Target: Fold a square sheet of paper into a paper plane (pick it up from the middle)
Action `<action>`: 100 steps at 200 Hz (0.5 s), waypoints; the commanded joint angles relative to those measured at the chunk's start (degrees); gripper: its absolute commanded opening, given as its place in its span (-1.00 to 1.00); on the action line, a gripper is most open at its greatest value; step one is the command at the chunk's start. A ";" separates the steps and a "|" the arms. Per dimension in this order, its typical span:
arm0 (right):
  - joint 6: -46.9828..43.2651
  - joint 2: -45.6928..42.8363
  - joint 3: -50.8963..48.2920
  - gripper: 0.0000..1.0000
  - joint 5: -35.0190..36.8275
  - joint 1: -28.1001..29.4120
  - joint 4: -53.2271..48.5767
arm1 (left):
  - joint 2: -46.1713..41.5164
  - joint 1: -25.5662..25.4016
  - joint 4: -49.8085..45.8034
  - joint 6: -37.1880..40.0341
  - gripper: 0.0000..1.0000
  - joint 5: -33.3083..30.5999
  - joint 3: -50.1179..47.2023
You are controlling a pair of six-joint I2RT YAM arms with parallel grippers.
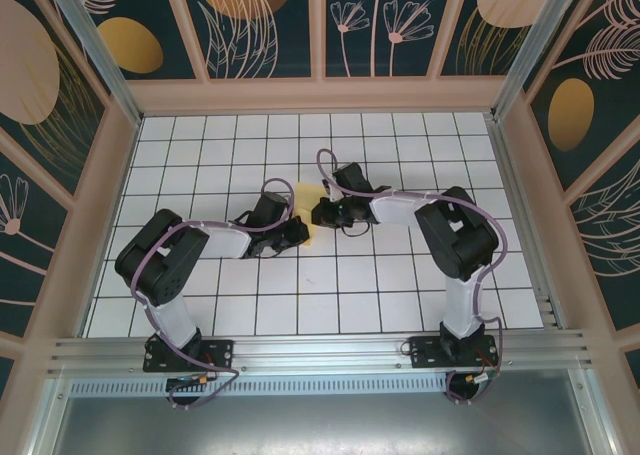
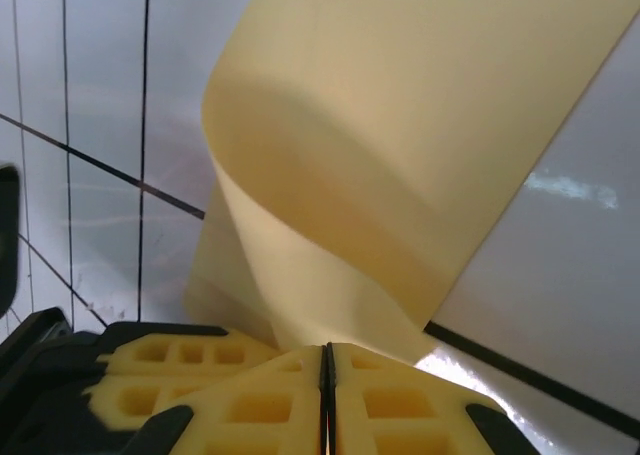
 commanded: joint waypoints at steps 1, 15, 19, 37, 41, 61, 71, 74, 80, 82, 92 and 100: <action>-0.58 2.13 3.06 -0.75 1.04 0.15 -0.31 | 1.36 0.07 -5.44 -0.50 -0.83 -3.05 -0.54; -0.90 3.08 3.84 -0.76 1.19 0.06 -0.56 | 1.36 0.03 -5.44 -0.49 -0.83 -3.02 -0.58; -0.95 3.30 4.00 -0.76 1.17 0.09 -0.56 | 1.36 -0.01 -5.49 -0.50 -0.83 -3.02 -0.56; -1.04 4.23 4.58 -0.76 1.16 0.03 -0.55 | 1.23 -0.10 -5.50 -0.43 -0.83 -2.99 -0.66; -1.04 4.39 4.75 -0.76 1.14 0.09 -0.63 | 1.15 -0.03 -5.50 -0.43 -0.83 -3.07 -0.73; -1.12 5.27 5.33 -0.76 1.10 0.05 -0.73 | 1.19 -0.08 -5.46 -0.35 -0.83 -2.93 -0.76; -1.21 5.71 5.60 -0.76 1.08 0.03 -0.87 | 1.17 -0.09 -5.48 -0.32 -0.83 -2.87 -0.72; -1.25 5.78 5.68 -0.76 0.98 0.07 -0.88 | 1.13 -0.10 -5.45 -0.32 -0.83 -2.87 -0.75; -1.32 5.99 5.82 -0.76 0.97 0.05 -0.97 | 1.17 -0.10 -5.41 -0.33 -0.83 -2.80 -0.76; -1.39 6.04 5.86 -0.76 1.00 0.08 -0.97 | 1.14 -0.10 -5.39 -0.36 -0.84 -2.74 -0.71; -1.45 6.30 6.26 -0.76 1.00 0.08 -1.20 | 1.12 -0.10 -5.35 -0.39 -0.83 -2.78 -0.76; -1.48 6.52 6.38 -0.76 1.01 0.09 -1.19 | 1.16 -0.12 -5.31 -0.32 -0.83 -2.70 -0.83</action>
